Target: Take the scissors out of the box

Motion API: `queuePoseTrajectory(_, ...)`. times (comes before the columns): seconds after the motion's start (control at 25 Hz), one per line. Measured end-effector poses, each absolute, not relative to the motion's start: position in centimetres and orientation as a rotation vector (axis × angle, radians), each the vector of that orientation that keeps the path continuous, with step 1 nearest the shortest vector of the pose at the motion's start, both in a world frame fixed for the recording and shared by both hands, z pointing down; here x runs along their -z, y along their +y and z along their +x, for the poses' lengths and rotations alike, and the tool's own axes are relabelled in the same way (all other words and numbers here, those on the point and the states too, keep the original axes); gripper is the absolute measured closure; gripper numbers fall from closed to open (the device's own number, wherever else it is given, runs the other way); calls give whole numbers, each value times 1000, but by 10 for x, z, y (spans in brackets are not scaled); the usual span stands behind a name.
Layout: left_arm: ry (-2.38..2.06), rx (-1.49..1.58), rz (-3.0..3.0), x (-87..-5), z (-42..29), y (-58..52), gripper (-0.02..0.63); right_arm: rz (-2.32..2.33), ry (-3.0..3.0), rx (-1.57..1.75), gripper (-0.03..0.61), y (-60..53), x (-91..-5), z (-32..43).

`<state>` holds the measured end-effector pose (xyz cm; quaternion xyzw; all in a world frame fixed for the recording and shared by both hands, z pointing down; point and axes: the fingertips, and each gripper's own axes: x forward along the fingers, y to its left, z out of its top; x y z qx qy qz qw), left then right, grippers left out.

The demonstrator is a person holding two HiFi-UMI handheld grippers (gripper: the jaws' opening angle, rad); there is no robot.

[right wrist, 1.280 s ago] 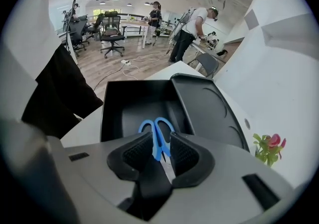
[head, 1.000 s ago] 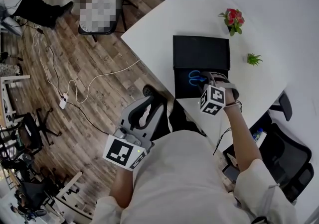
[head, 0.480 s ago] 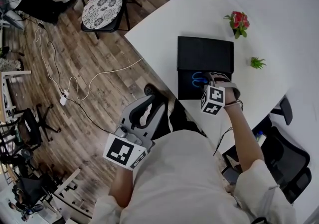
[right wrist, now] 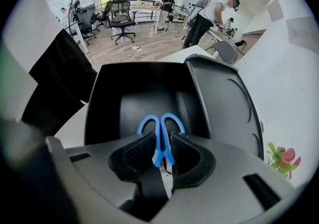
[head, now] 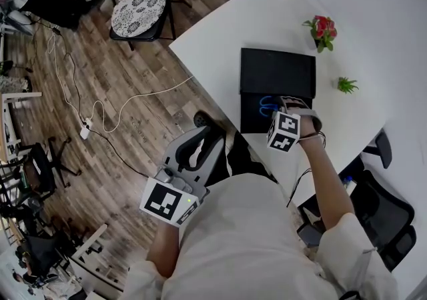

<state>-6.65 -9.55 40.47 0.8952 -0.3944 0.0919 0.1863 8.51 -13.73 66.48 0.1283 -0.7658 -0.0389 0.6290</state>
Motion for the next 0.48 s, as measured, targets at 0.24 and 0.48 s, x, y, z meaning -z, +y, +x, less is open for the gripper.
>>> queuePoseTrajectory(0.24,-1101,-265,2525,-407,-63,-94,489,298,-1763,52,491,-137,-667,85)
queuePoseTrajectory(0.48,-1098,-262,2530,-404,-62,-95,489,303,-1753,57,480,-138,-665,84)
